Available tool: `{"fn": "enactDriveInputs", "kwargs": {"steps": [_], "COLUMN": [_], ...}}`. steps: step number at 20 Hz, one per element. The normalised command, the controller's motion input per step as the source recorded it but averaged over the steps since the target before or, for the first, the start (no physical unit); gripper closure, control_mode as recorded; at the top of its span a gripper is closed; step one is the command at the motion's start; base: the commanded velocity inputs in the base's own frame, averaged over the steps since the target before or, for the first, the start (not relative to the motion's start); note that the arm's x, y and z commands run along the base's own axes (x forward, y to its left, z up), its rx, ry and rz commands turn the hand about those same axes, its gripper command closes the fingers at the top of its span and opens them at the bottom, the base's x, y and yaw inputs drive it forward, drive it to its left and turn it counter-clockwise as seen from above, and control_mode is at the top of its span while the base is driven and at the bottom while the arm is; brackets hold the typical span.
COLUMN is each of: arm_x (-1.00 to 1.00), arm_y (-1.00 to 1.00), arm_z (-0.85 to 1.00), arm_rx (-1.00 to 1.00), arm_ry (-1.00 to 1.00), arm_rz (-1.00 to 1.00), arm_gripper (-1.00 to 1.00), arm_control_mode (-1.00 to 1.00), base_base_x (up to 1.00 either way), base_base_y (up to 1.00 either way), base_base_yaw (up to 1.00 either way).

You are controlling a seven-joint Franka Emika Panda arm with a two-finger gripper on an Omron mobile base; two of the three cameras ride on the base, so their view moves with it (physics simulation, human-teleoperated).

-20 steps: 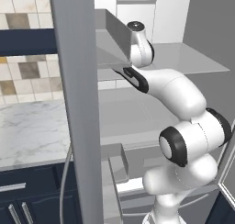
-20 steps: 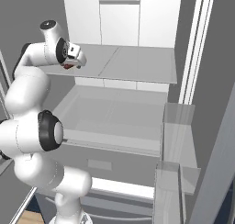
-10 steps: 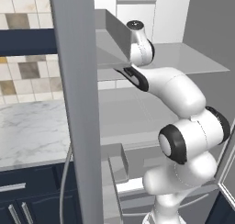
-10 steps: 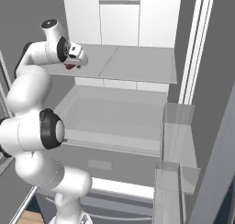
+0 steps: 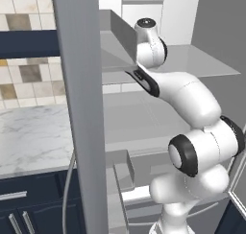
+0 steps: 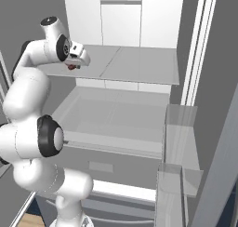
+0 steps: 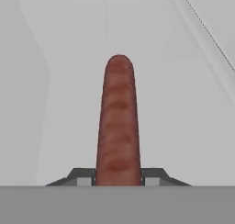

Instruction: Move the hot dog bun to the plate on the dining table and place the condiment next to that plate. Then navigate to the fridge and take the sausage and place it on the plate as well.

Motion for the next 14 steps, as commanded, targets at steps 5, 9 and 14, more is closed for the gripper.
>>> {"fn": "enactDriveInputs", "kwargs": {"steps": [5,9,14], "arm_x": [-0.65,-0.58,-0.65], "arm_y": [-0.26,-0.18,-0.28], "arm_z": [0.25,0.49,0.44], "arm_rx": [0.02,0.00,0.00], "arm_ry": [-0.25,-0.17,-0.19], "arm_rz": [-0.03,-0.03,0.00], "arm_gripper": [1.00,1.00,1.00], "arm_control_mode": [-1.00,-1.00,-1.00], "base_base_x": [0.00,0.00,0.00], "base_base_y": [0.00,0.00,0.00], "base_base_yaw": [0.00,0.00,0.00]}}
